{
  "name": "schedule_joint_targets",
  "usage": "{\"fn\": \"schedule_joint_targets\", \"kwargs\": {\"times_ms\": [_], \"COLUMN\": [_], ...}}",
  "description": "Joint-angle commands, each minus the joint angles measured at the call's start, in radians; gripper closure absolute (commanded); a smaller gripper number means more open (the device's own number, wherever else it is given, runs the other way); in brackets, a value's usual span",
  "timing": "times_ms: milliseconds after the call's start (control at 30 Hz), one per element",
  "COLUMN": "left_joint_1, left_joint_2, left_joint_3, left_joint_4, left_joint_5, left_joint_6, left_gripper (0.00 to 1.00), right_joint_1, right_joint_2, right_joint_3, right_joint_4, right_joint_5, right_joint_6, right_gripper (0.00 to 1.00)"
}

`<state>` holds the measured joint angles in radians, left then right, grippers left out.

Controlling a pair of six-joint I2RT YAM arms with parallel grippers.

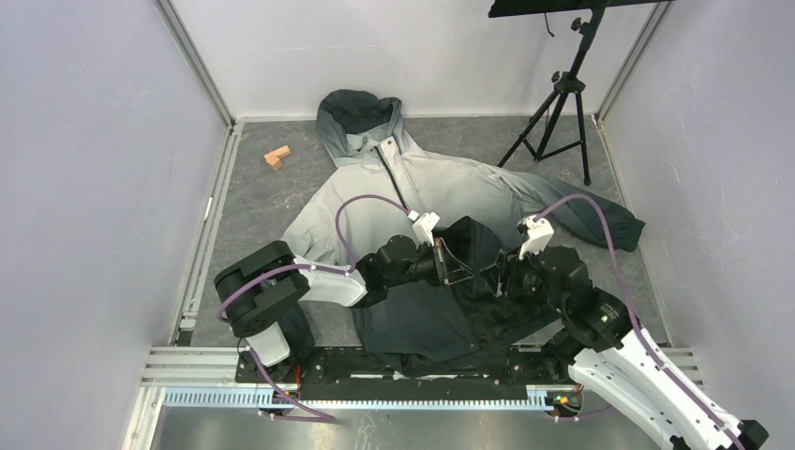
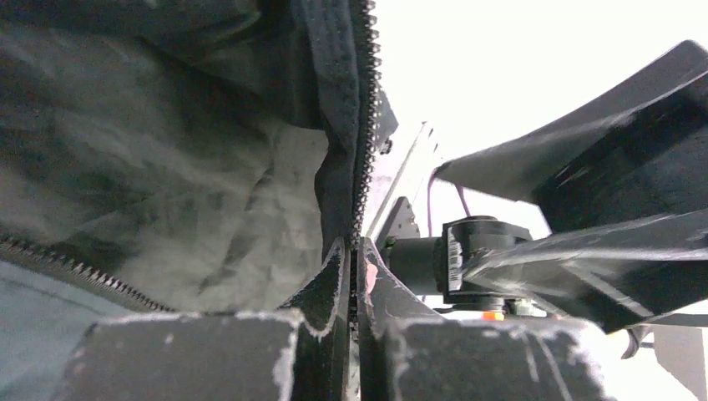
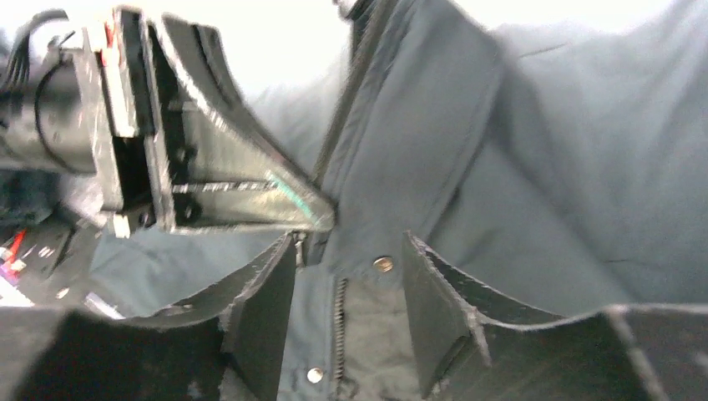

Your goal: Zip up the jacket

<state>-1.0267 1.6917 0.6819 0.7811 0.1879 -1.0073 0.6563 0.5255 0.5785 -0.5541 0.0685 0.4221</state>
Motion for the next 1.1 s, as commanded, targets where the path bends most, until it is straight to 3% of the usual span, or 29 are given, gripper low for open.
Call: {"fn": "schedule_joint_targets", "kwargs": {"times_ms": [0, 67, 200, 367, 467, 700, 900, 1067], "left_joint_1": [0.005, 0.006, 0.004, 0.002, -0.006, -0.038, -0.048, -0.047], "left_joint_2": [0.000, 0.000, -0.002, -0.014, -0.031, -0.060, -0.075, -0.097], "left_joint_3": [-0.006, -0.004, 0.005, 0.002, -0.005, -0.002, -0.031, -0.062], "left_joint_4": [0.146, 0.147, 0.147, 0.130, 0.112, 0.069, 0.099, 0.156], "left_joint_5": [-0.002, -0.011, -0.010, -0.020, -0.046, -0.101, -0.130, -0.153], "left_joint_6": [-0.046, -0.048, -0.042, -0.027, -0.006, 0.075, 0.105, 0.112], "left_gripper": [0.98, 0.98, 0.98, 0.98, 0.98, 0.98, 0.98, 0.98], "right_joint_1": [-0.001, -0.001, -0.001, -0.001, -0.001, -0.001, -0.001, -0.001], "right_joint_2": [-0.051, -0.060, -0.071, -0.063, -0.069, -0.089, -0.058, -0.043], "right_joint_3": [-0.102, -0.135, -0.174, -0.202, -0.220, -0.212, -0.206, -0.228], "right_joint_4": [0.052, 0.091, 0.130, 0.144, 0.161, 0.105, 0.086, 0.031], "right_joint_5": [-0.236, -0.283, -0.316, -0.292, -0.300, -0.167, -0.134, -0.079], "right_joint_6": [0.120, 0.182, 0.248, 0.306, 0.359, 0.495, 0.520, 0.500], "right_gripper": [0.49, 0.58, 0.58, 0.45, 0.46, 0.61, 0.61, 0.85]}}
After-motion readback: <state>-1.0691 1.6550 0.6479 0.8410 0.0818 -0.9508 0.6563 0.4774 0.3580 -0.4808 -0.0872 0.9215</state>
